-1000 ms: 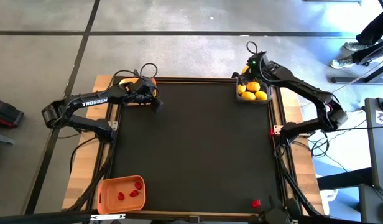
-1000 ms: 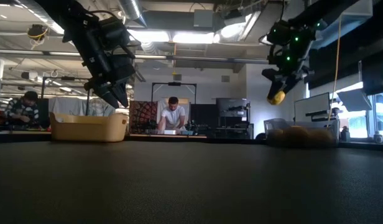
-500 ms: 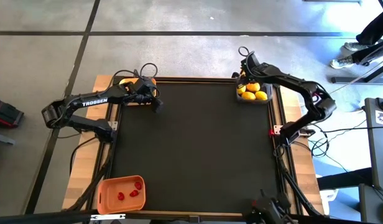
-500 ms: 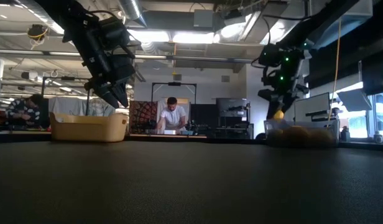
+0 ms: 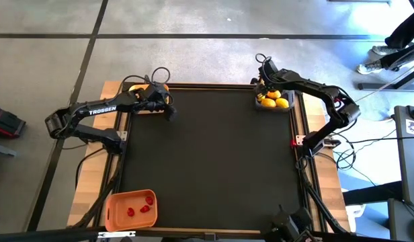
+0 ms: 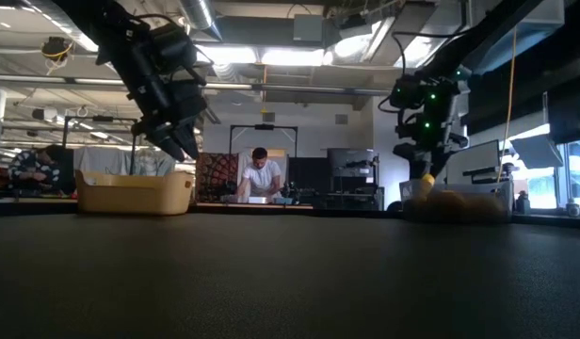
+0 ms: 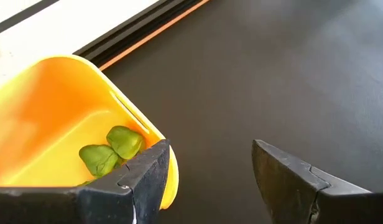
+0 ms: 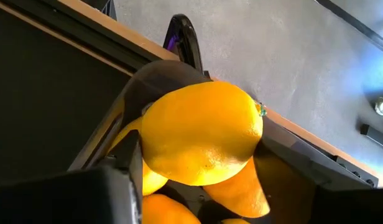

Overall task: Sort produce into baskets
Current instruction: Put the yellow lemon into the black bin, then put the red bell pepper into the orange bin

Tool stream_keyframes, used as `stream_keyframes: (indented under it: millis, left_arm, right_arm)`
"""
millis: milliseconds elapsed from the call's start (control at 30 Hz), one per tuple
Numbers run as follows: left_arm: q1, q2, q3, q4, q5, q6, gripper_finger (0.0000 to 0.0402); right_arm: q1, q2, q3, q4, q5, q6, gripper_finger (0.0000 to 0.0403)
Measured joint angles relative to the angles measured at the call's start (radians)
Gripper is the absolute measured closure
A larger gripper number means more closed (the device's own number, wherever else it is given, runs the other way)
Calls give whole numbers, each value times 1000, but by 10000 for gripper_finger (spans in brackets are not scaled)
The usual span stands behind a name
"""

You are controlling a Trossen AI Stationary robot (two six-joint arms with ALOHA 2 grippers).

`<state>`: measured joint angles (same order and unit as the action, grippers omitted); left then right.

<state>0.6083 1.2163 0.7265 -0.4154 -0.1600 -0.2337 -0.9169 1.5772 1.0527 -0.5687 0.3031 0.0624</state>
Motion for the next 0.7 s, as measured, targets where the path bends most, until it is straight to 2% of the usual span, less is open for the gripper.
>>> stream_keyframes:
  millis: [133, 267, 467, 700]
  left_arm:
    - [0, 0, 0, 9, 0, 0, 178]
    - [0, 0, 0, 9, 0, 0, 178]
    - [0, 0, 0, 9, 0, 0, 178]
    - [0, 0, 0, 9, 0, -1, 178]
  right_arm:
    - [0, 0, 0, -32, 3, -14, 148]
    - [1, -26, 0, -77, 38, -17, 121]
    - [1, -119, 0, -126, 43, -16, 114]
    - [66, -269, 0, -233, -60, -58, 114]
